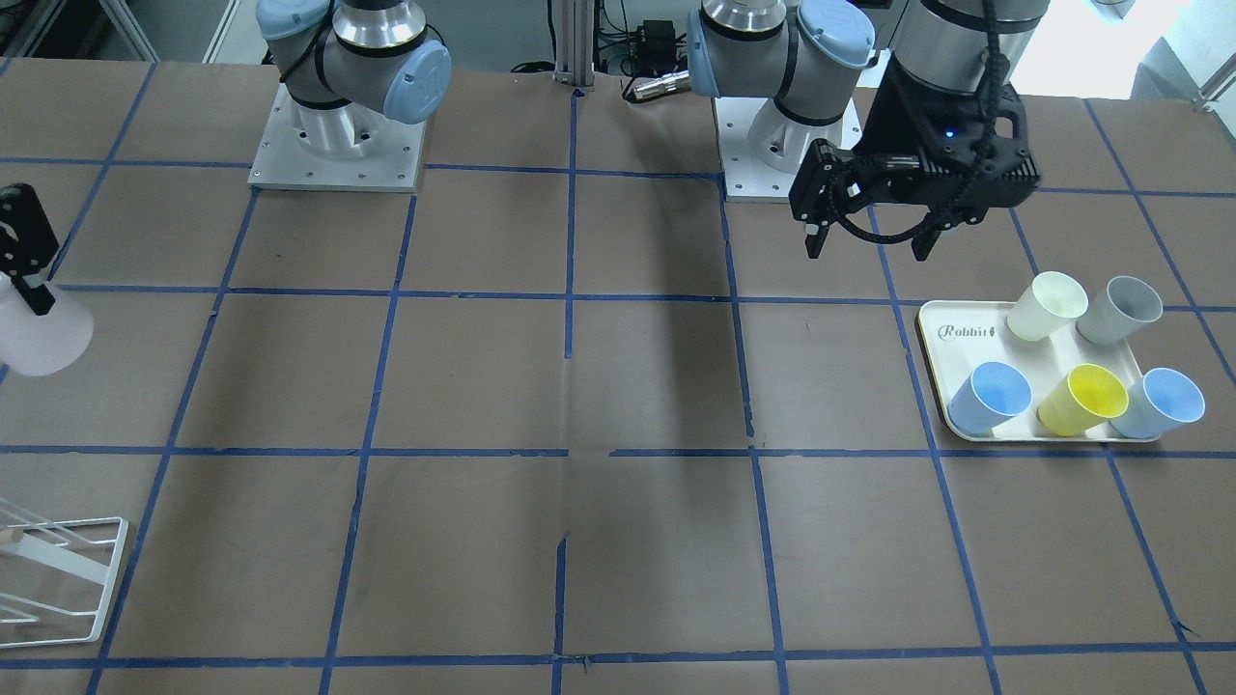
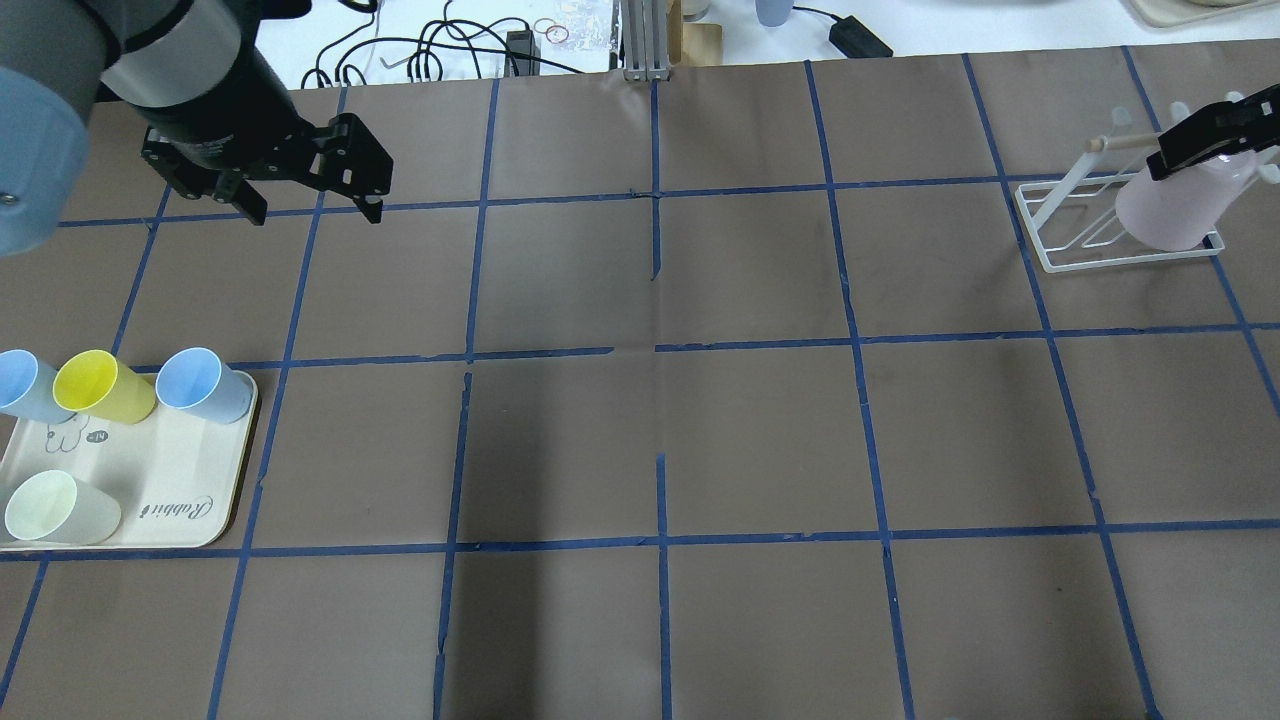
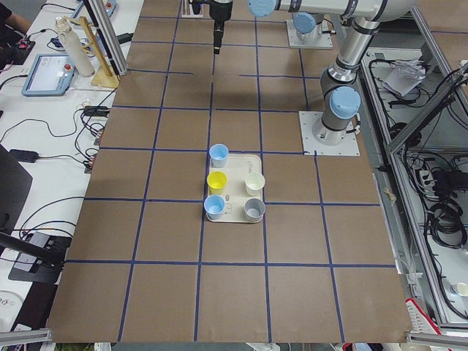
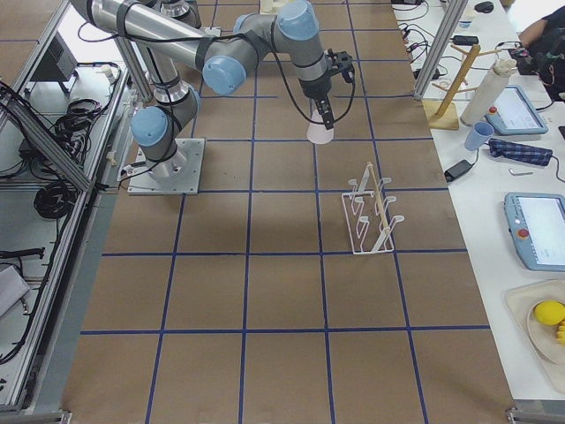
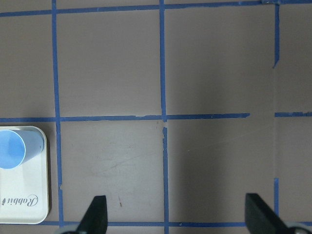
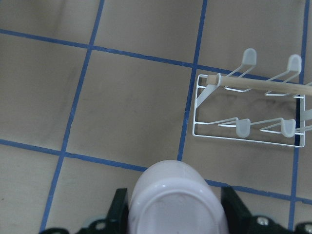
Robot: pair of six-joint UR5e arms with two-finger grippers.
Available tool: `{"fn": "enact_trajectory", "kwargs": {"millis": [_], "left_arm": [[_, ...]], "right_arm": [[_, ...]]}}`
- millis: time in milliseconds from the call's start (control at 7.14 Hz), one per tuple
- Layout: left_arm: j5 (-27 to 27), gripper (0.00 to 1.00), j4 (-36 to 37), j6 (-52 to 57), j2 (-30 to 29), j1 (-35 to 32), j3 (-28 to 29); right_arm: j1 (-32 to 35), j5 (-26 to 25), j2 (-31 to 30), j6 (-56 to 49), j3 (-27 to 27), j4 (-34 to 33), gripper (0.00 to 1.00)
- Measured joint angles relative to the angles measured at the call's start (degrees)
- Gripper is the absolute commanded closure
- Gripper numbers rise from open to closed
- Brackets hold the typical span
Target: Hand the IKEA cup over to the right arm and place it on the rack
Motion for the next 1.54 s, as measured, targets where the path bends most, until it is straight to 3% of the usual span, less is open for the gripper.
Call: {"fn": "enact_trajectory", "kwargs": {"millis": [560,1540], "left_arm": [[-1.52,0.00,-5.44,1.11,-0.62,1.24,1.55],[-1.86,0.00,-4.91,0.17,-0.43,1.25,1.19]], "right_arm": [[-4.23,0.21,7.60,-0.49,-0.18,-7.00,0.97],[-4.77,0.84,13.62,-0.05,-0.23,-15.93,0.97]]}}
